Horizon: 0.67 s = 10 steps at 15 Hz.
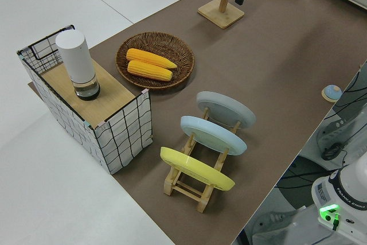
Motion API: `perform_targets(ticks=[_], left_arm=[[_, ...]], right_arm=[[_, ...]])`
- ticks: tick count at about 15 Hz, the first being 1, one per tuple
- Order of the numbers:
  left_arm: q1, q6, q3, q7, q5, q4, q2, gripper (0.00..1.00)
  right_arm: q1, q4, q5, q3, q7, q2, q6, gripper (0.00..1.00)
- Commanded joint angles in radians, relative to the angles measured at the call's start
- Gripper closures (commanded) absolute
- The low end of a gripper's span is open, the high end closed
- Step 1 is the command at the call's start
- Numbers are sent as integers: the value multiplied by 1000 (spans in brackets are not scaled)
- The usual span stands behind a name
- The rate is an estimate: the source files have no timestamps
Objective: Pick gray plate from low plate rack and place it on table with left arm
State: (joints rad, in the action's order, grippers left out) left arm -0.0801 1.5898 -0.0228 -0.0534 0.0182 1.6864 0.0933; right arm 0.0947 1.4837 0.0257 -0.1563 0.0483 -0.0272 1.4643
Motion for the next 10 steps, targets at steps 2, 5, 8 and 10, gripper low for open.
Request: perform_targets(ticks=[2,5,8,10], left_arm=[[-9,-4,14,-8,3,-7,-1,0],[-12,-7,14,-3,5,-7,-1,0],[-12,-8,14,-5,5,-4,0,0],[-12,-13,14,-5,5,1,2,0]], right_arm=[[-7,-6,-3,6,4,0,-1,17],[-7,-6,-3,6,4,0,-2,17],[-7,-6,-3,6,4,0,-1,17],[-7,-6,-3,6,4,0,-1,17]])
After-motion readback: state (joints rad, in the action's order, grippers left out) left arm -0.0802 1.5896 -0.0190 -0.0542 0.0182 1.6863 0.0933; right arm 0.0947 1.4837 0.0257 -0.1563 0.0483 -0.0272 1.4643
